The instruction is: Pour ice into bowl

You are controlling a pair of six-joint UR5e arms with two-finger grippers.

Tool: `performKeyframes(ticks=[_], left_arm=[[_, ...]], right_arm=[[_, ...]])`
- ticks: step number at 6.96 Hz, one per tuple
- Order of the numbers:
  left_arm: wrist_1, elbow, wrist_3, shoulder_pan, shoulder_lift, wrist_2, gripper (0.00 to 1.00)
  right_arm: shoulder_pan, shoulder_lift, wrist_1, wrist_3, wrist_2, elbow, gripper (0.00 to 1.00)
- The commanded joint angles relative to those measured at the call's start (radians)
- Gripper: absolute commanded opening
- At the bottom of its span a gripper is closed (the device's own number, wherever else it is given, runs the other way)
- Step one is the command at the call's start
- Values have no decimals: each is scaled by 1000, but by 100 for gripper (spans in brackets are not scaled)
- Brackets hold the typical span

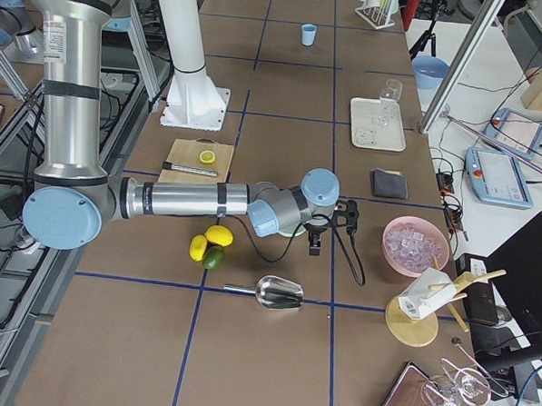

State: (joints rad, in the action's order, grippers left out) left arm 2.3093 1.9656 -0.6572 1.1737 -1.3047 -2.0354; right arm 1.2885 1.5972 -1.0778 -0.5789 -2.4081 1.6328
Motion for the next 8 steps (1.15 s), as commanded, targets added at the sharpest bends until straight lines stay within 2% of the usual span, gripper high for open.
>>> performKeyframes(ticks=[1, 3, 5, 6, 7, 8], left_arm=[[78, 45, -123, -107, 70, 147, 100], [78, 64, -127, -108, 71, 171, 100], [78, 65, -127, -108, 71, 173, 100], [78, 65, -127, -108, 71, 173, 100], [78, 67, -127, -108, 71, 173, 100], [78, 65, -125, -108, 71, 173, 100]], right_arm=[[-163, 47, 241, -243, 120, -4, 100], [-253, 72, 266, -246, 188, -5, 100], [-282, 113, 266, -245, 195, -5, 100], [-284, 116, 266, -246, 196, -5, 93], [-285, 118, 266, -245, 196, -11, 70], [-285, 118, 266, -245, 196, -13, 42]])
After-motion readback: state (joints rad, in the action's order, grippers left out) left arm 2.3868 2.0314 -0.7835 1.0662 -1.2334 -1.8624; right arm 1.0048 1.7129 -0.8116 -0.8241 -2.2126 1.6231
